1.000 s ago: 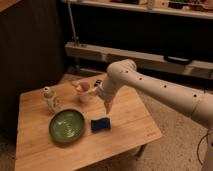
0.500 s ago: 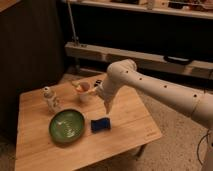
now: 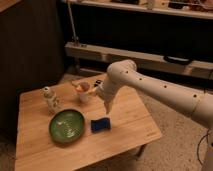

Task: Drag the ceramic bowl in a circle

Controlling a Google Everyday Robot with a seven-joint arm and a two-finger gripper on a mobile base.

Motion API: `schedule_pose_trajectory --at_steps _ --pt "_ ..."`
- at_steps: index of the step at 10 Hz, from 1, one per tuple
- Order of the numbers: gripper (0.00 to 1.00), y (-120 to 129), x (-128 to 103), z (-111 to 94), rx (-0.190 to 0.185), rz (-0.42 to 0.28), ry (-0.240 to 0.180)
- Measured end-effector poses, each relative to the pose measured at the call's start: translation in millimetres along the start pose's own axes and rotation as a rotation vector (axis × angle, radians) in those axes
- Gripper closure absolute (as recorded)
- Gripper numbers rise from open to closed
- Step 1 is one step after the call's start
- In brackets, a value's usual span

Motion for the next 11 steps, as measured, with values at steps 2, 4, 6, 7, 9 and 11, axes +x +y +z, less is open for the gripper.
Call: schedule_pose_trajectory --at_steps 2,4,6,7,9,11 --pt "0.20 0.2 0.0 0.2 0.000 0.000 0.000" --pt "0.20 0.1 0.0 0.1 0.000 0.000 0.000" --pt "0.20 -0.1 -0.4 0.2 0.002 -0.002 0.000" --pt "0.20 -0.9 0.7 0.8 0.013 -0.020 0.007" --pt "0.20 -2.5 4.8 3.5 0.056 -0.106 0.016" --pt "0.20 -8.1 5.0 4.3 0.123 -0.249 -0.009"
